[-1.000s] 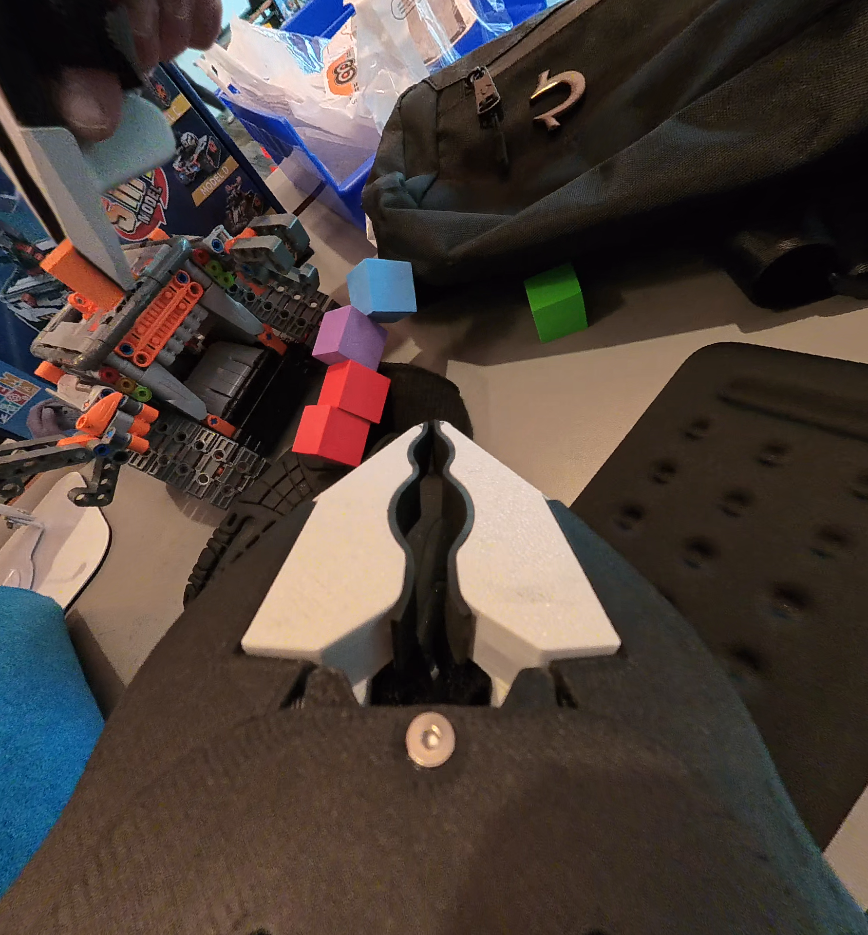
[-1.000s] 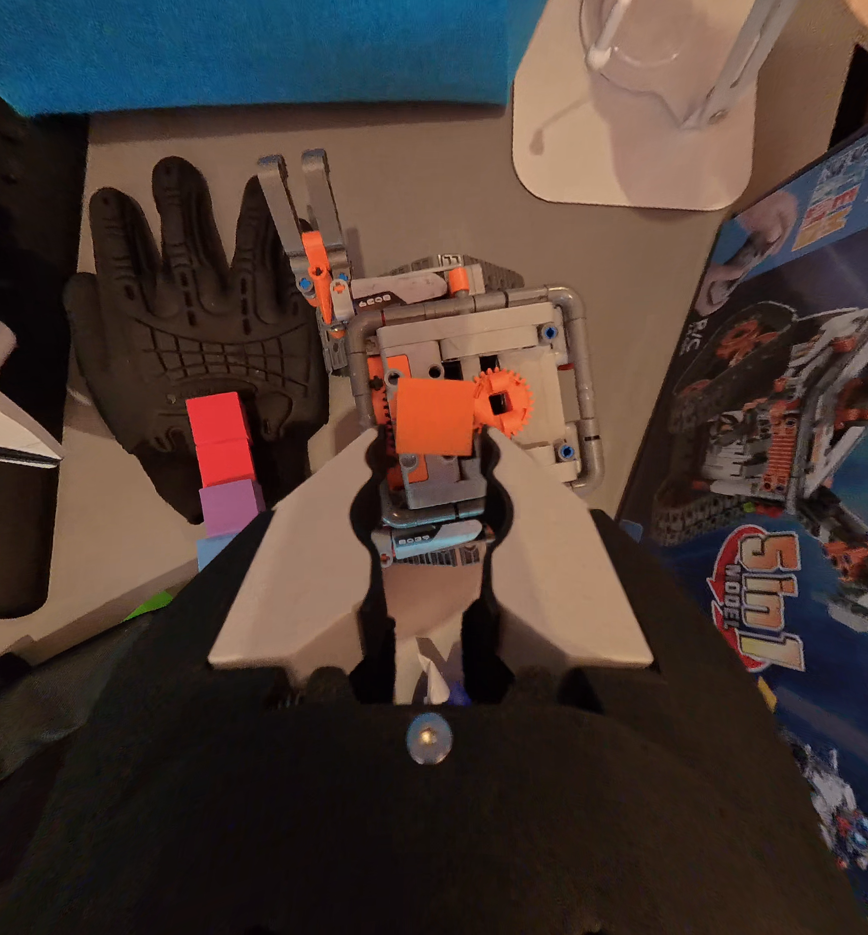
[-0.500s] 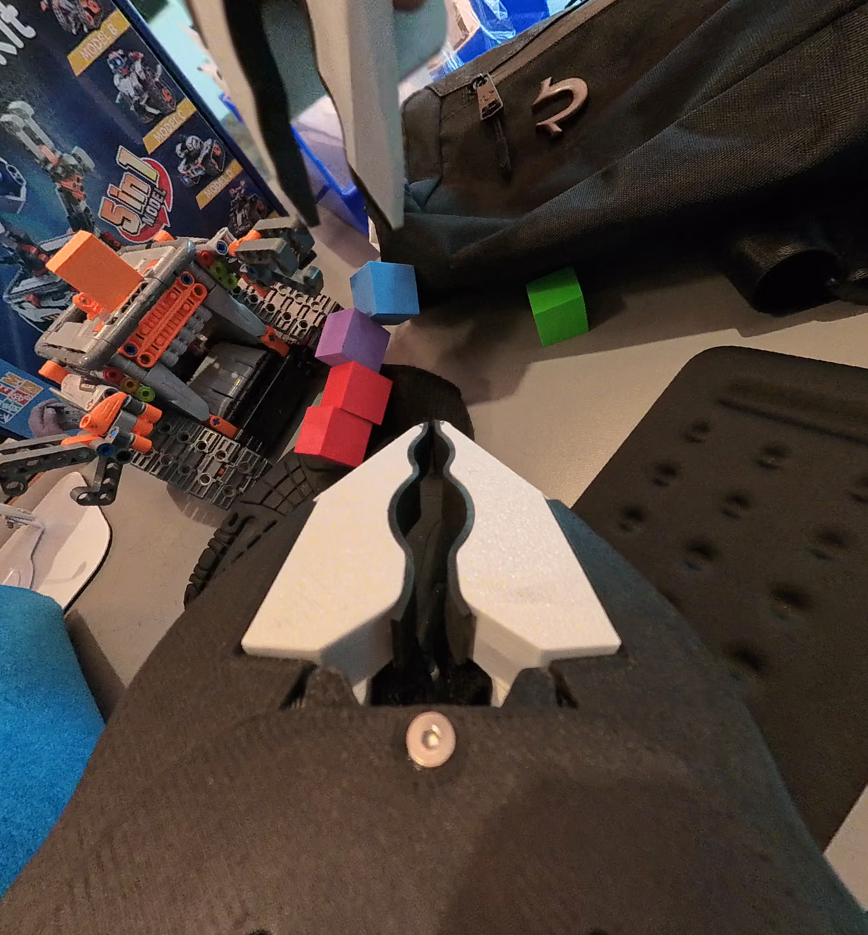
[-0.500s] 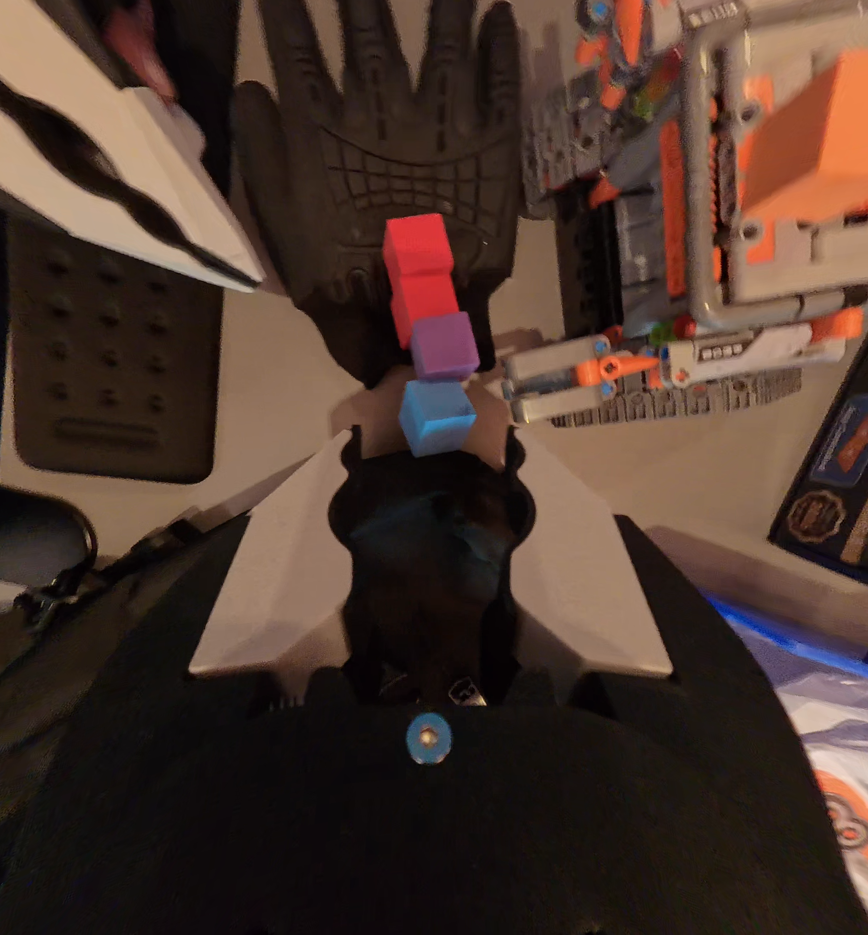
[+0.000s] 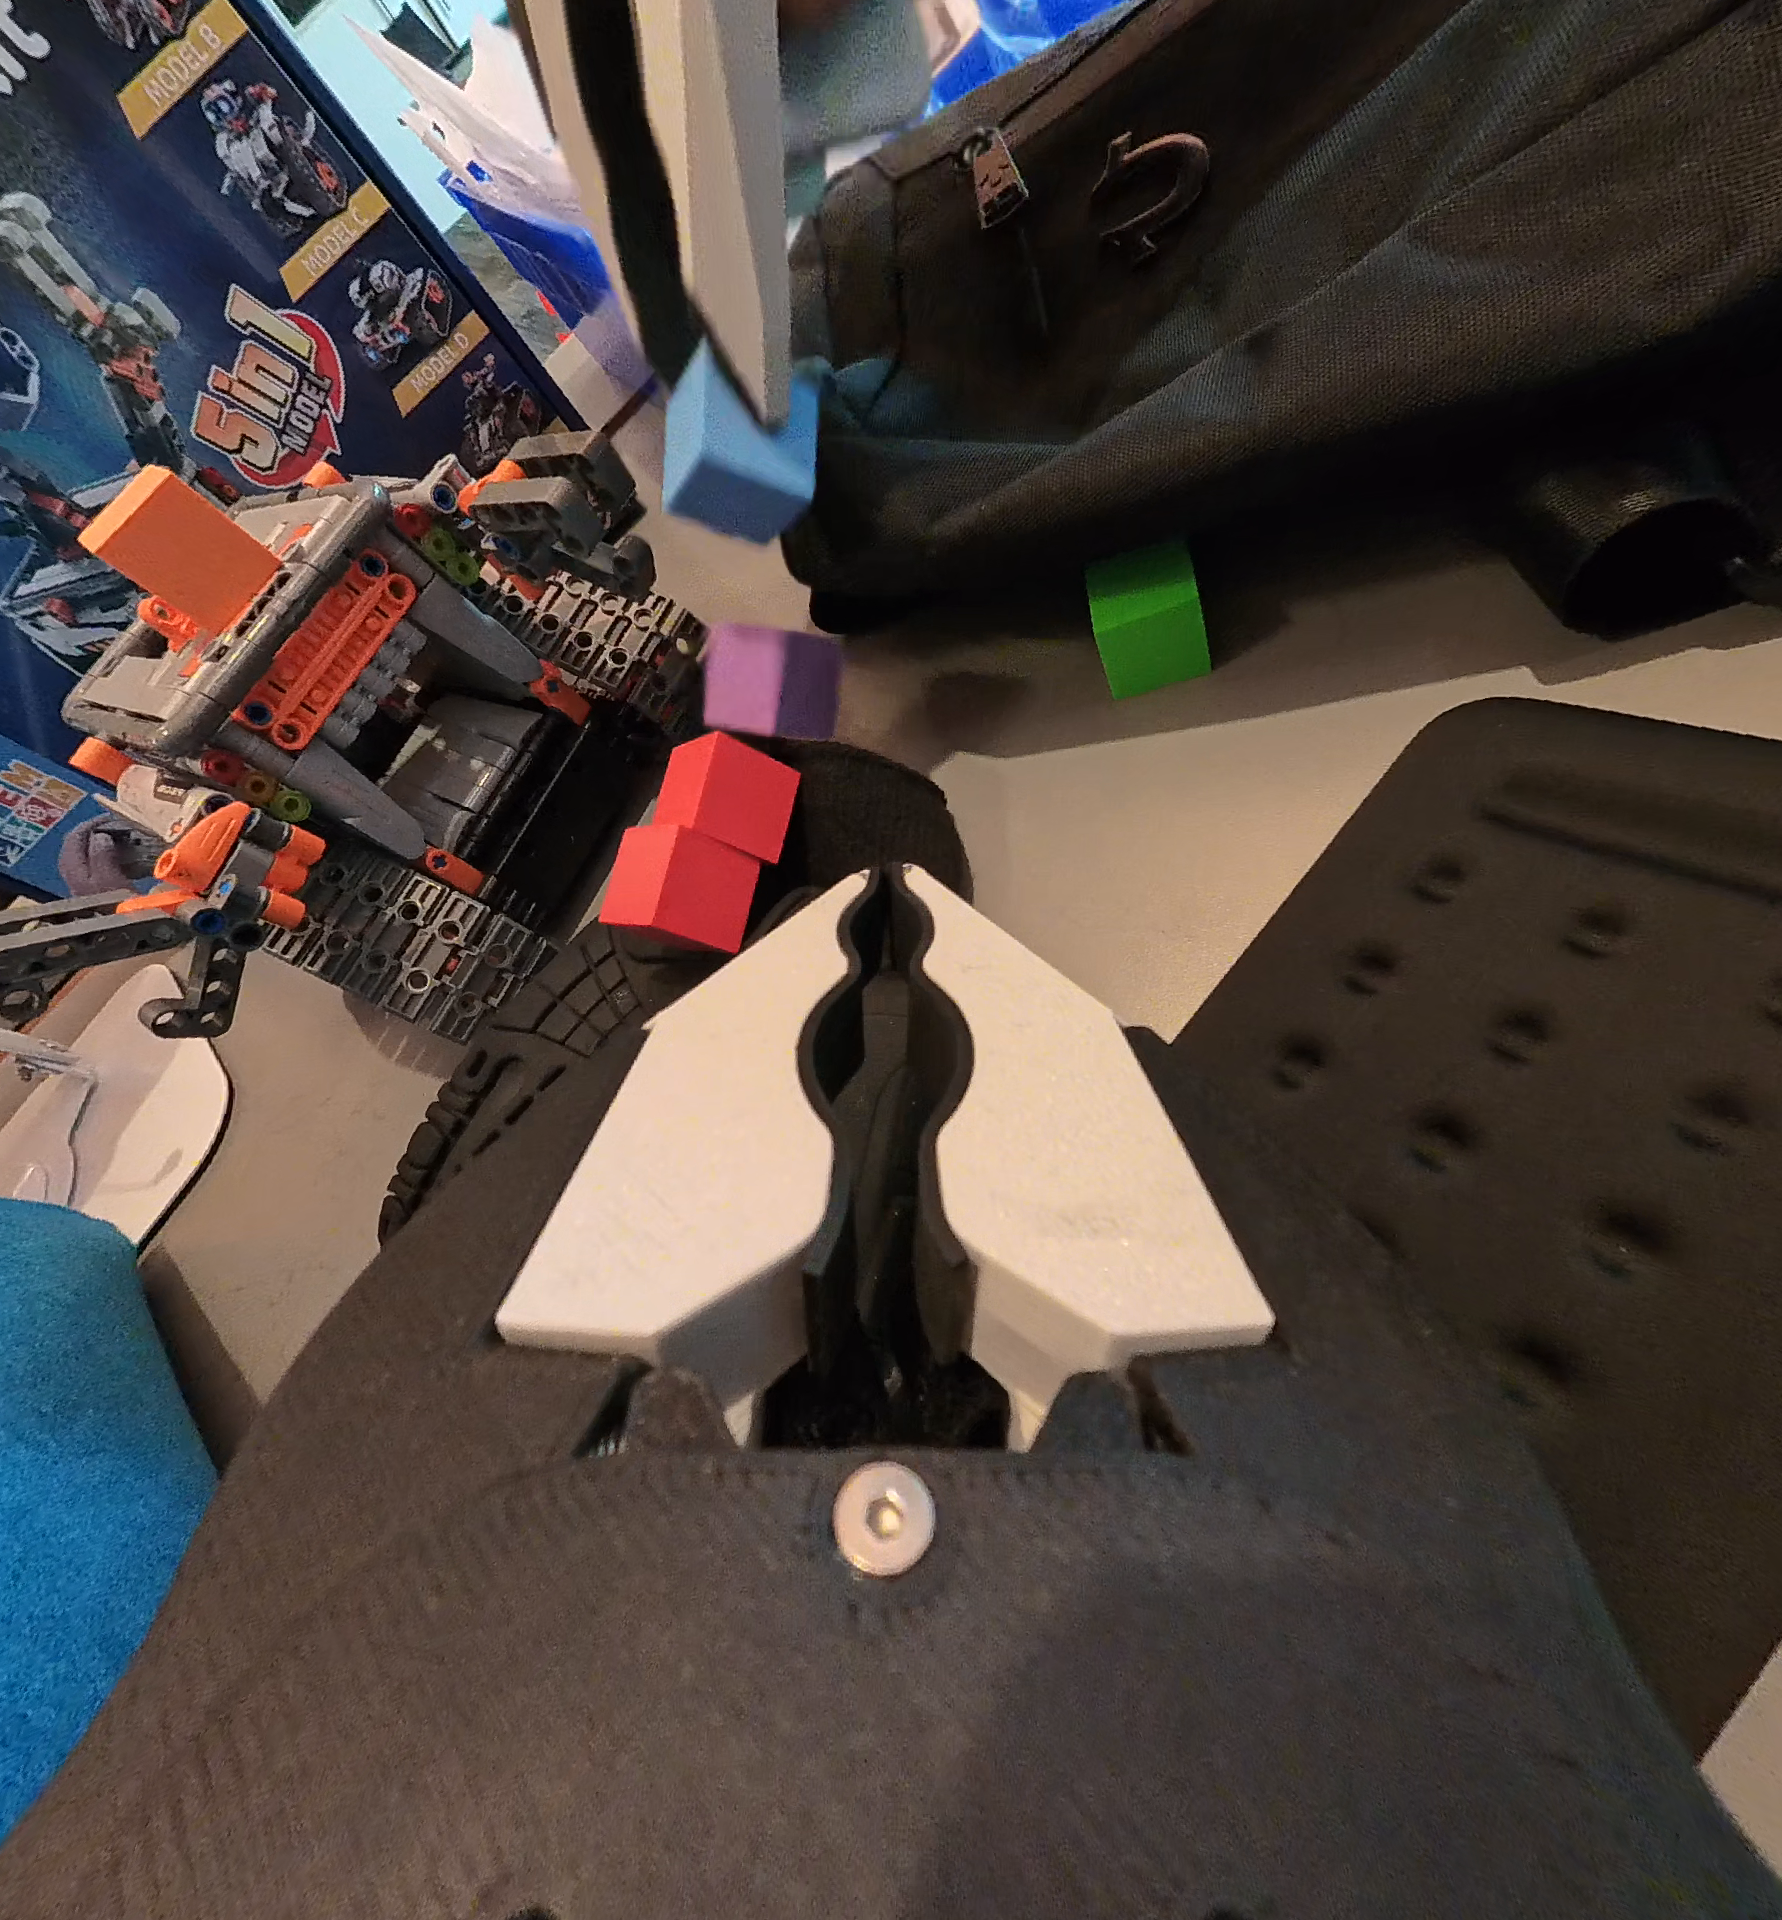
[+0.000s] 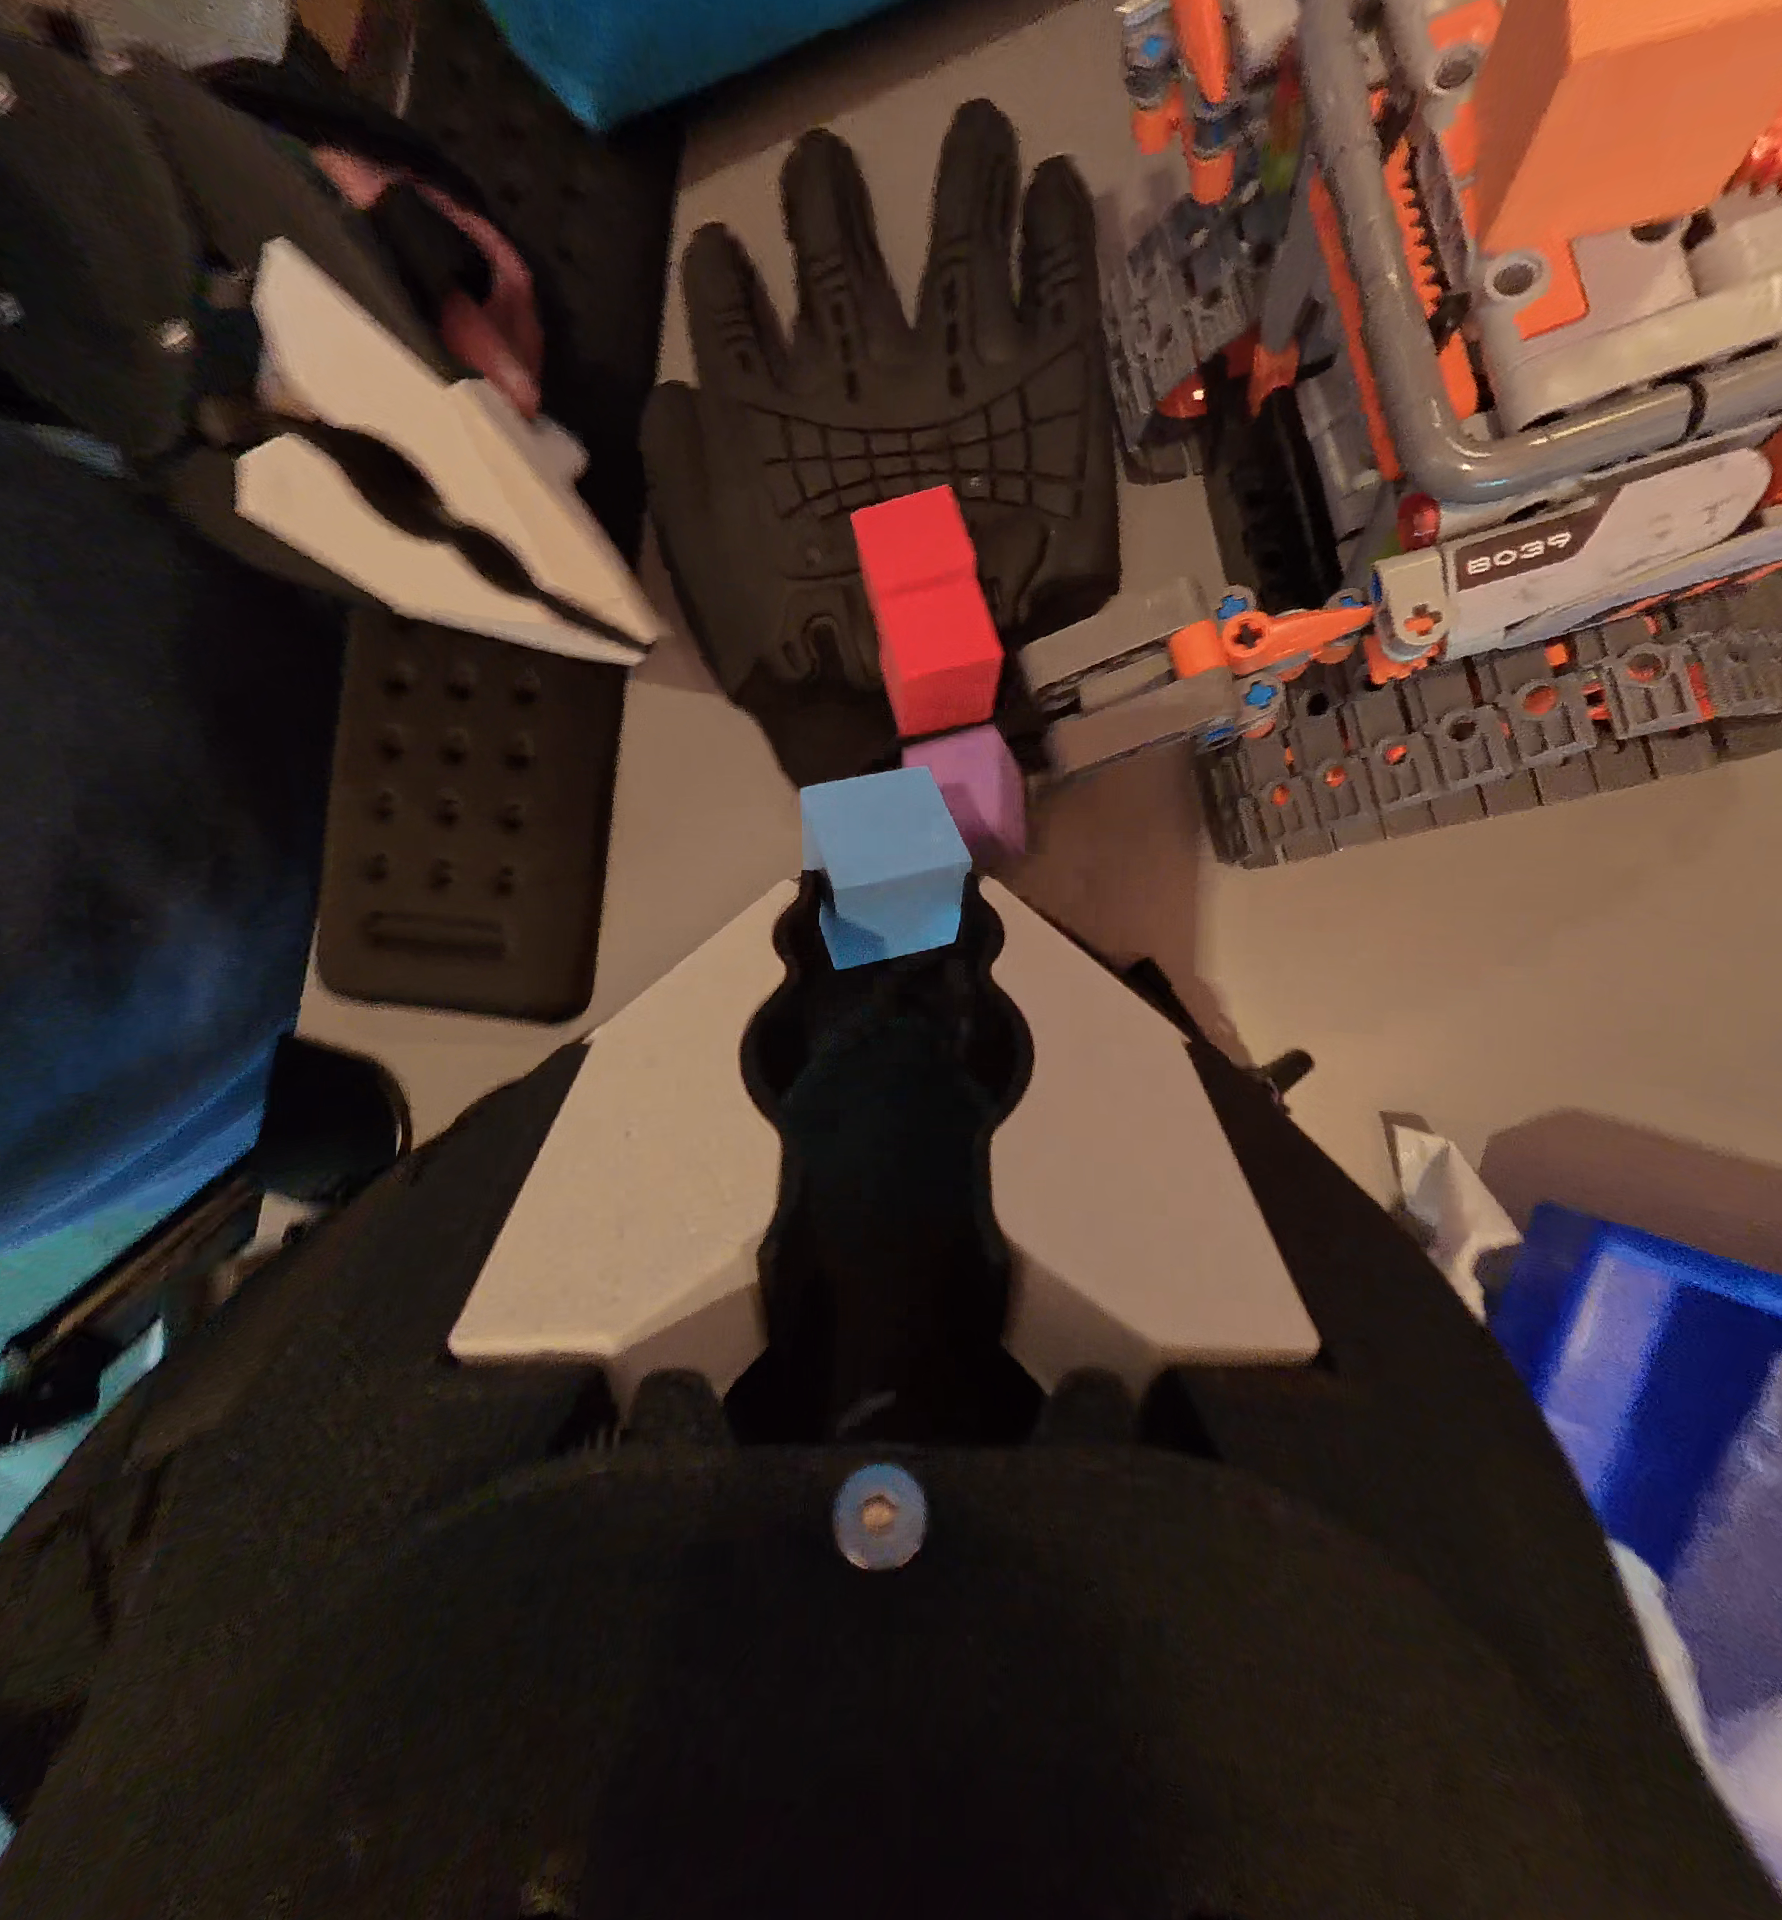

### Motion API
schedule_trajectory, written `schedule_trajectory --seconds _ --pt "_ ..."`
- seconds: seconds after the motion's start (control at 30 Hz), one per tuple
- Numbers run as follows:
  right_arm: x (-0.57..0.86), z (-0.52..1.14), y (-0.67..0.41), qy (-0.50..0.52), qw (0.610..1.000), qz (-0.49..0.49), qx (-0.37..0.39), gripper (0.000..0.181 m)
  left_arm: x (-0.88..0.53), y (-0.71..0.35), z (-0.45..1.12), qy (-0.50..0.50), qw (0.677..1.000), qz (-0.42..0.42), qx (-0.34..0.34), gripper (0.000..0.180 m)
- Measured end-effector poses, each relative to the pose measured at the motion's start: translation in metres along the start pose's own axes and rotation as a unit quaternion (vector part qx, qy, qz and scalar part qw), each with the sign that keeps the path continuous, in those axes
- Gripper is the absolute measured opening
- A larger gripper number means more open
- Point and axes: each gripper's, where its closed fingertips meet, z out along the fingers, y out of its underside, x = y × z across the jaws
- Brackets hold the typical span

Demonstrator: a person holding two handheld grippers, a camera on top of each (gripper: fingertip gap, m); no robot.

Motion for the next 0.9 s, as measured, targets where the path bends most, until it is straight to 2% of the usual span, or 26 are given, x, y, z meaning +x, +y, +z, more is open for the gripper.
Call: schedule_trajectory --seconds 0.07,0.17,0.27,0.4,0.7,0.73,0.83,0.9 --pt "-0.005 -0.023 -0.009 0.014 0.999 -0.04 0.005 0.024 0.0 0.0 0.0 -0.001 1.0 0.001 0.0 0.0" --pt "0.003 -0.057 -0.065 0.065 0.991 -0.074 0.091 0.025 0.0 0.0 0.001 0.0 1.0 0.001 -0.001 0.0" --pt "0.029 -0.061 -0.101 0.126 0.981 -0.104 0.109 0.025 0.0 0.0 0.001 0.0 1.0 -0.001 -0.002 0.0" --pt "0.062 -0.04 -0.126 0.156 0.973 -0.097 0.138 0.026 -0.001 0.001 0.001 -0.002 1.0 -0.002 -0.002 0.0" --pt "0.086 -0.018 -0.126 0.148 0.97 -0.059 0.184 0.027 -0.001 0.0 0.001 -0.001 1.0 -0.001 0.0 0.0" --pt "0.086 -0.018 -0.126 0.145 0.97 -0.054 0.188 0.029 0.0 0.0 0.001 0.0 1.0 -0.001 0.0 0.0" --pt "0.09 -0.018 -0.119 0.152 0.973 -0.037 0.168 0.058 0.0 0.001 0.002 0.002 1.0 0.0 -0.001 0.0" --pt "0.086 -0.029 -0.119 0.155 0.971 -0.031 0.181 0.055 0.0 0.0 0.002 0.004 1.0 -0.001 0.0 0.0"
